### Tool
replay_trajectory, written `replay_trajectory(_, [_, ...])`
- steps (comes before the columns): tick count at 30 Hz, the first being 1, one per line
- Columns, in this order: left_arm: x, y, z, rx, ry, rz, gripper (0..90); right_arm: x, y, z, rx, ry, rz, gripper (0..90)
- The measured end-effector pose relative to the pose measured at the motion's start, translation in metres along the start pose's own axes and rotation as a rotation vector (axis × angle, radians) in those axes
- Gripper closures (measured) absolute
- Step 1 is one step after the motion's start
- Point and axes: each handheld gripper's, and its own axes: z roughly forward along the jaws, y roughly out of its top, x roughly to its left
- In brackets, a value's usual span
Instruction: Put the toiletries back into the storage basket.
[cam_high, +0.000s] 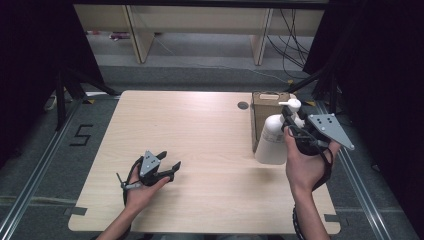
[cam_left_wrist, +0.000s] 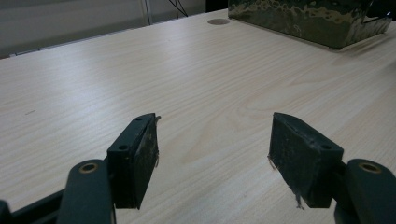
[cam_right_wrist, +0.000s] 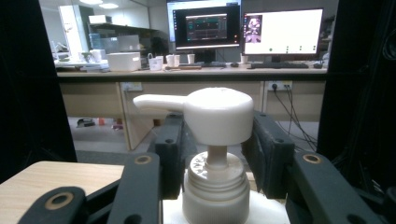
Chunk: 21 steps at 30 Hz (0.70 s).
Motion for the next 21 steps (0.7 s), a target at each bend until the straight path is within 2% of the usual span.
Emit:
replay_trajectory(10, [-0.001, 0.0, 0.0, 0.0, 0.001, 0.001, 32.0, -0.004, 0.007, 0.007, -0.004, -0.018, 0.009, 60.6])
replay_trajectory(20, [0.0, 0.0, 0.0, -0.005, -0.004, -0.002, 32.0, -0.009, 0.017, 0.013, -0.026, -0.032, -0.007, 60.6])
replay_trajectory(21, [0.0, 0.0, 0.0, -0.002, -0.003, -0.001, 32.0, -0.008, 0.018, 0.014, -0.025, -0.03, 0.012, 60.6])
